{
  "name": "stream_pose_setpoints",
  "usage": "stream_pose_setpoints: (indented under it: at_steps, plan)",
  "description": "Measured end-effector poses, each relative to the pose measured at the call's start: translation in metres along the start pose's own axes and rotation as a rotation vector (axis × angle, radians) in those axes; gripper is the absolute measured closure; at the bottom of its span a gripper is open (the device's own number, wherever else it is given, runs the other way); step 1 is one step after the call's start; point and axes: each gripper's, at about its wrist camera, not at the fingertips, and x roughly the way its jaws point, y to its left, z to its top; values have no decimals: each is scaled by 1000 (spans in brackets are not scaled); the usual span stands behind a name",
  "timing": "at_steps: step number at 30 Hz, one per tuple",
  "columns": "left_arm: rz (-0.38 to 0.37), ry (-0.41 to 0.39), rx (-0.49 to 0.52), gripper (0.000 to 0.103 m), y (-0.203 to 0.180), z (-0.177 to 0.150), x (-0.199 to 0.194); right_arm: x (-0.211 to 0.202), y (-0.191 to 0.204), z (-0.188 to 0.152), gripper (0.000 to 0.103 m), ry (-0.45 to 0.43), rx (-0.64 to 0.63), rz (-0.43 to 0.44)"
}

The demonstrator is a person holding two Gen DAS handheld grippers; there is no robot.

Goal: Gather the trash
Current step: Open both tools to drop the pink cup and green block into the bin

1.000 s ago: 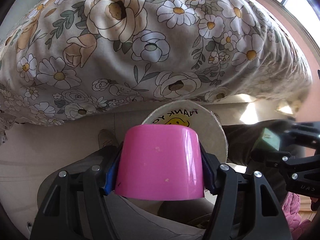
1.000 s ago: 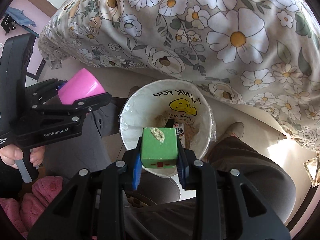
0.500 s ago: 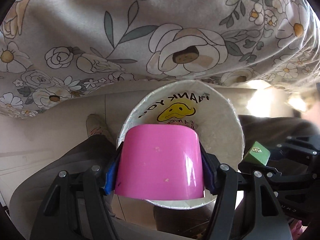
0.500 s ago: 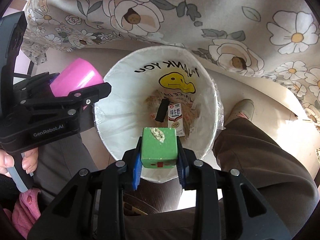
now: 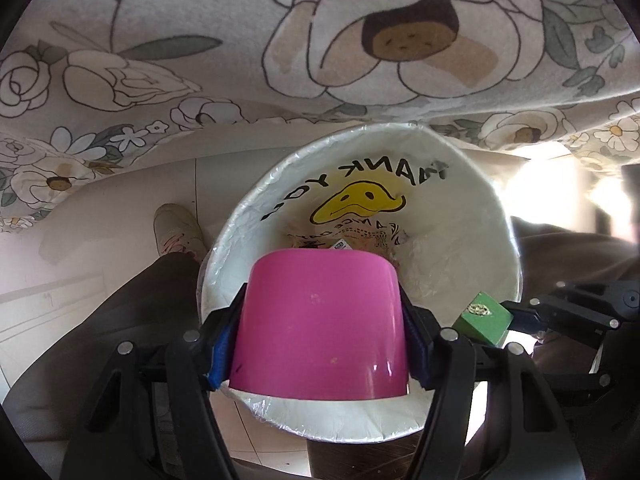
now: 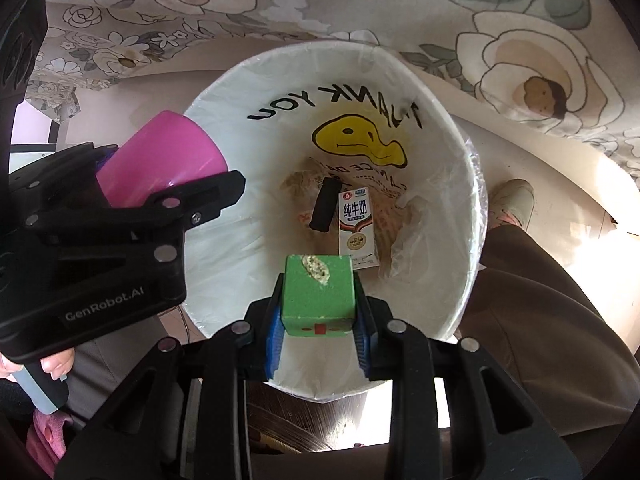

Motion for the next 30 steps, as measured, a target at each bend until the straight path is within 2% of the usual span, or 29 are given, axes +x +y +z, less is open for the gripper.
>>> stream_pose_setpoints:
  at_steps: [12,30]
  plan:
    - [-9,74,-30,35,3,9,33,27,-1,9,72,54,0,-19]
    - [-1,150,-31,35,4,19,68,40,-5,15,72,93,-7,-19]
